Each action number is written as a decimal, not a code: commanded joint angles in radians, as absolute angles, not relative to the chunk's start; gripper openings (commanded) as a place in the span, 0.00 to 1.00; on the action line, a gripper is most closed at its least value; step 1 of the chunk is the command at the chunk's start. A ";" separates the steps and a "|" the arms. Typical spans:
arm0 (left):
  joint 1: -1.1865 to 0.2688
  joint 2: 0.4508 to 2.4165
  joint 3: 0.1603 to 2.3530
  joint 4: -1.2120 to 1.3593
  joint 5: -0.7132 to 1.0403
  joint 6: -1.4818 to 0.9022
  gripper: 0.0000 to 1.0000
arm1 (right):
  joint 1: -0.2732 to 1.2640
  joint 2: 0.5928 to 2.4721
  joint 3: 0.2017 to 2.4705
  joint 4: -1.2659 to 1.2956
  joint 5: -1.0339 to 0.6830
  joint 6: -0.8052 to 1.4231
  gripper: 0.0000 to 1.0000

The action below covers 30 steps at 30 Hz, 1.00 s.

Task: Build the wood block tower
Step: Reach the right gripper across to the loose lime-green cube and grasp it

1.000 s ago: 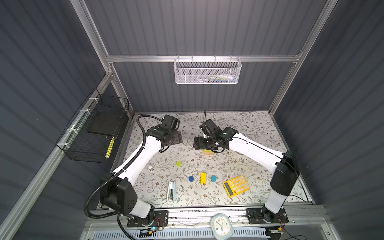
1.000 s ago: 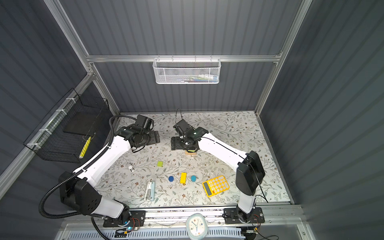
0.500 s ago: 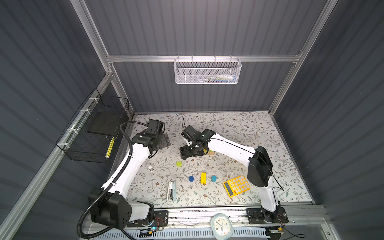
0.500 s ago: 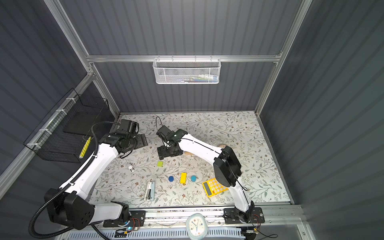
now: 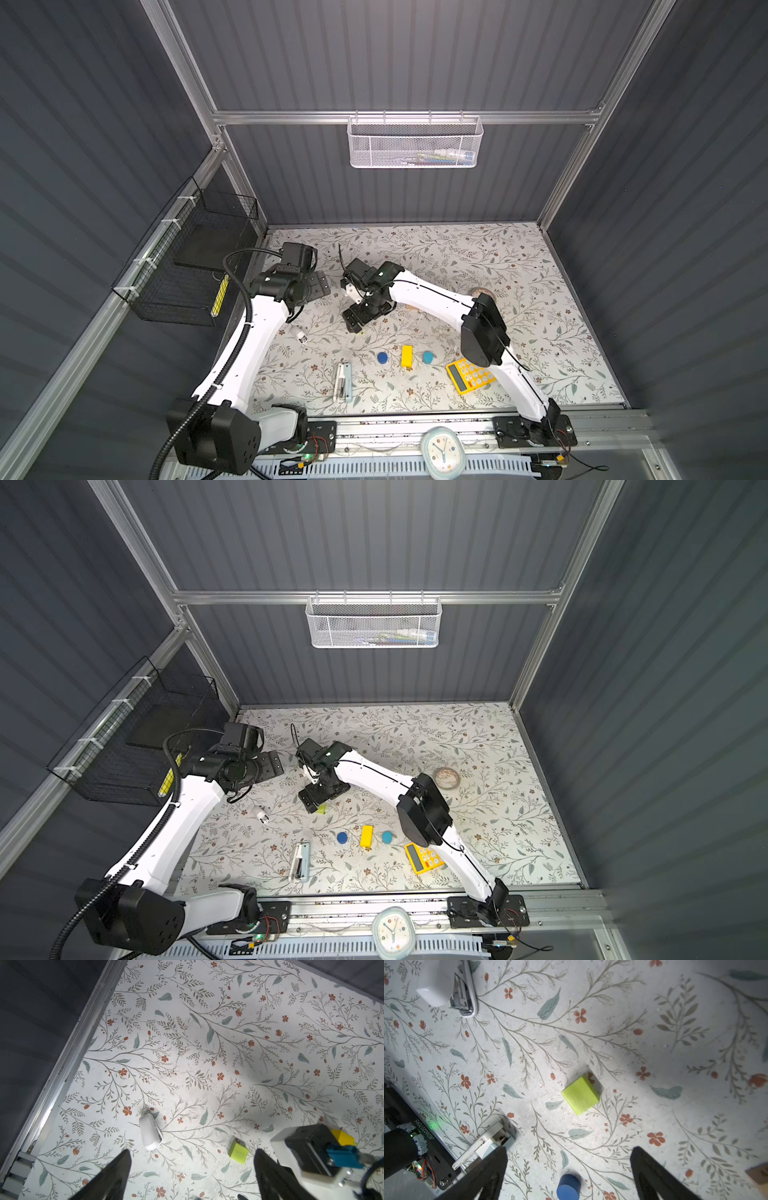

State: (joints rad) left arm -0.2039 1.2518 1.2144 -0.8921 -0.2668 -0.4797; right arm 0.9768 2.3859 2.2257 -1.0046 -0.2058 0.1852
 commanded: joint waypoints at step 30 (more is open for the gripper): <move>-0.186 1.238 1.295 -0.958 -0.268 -0.443 0.94 | 0.986 2.584 2.373 -0.980 -0.135 -0.121 0.91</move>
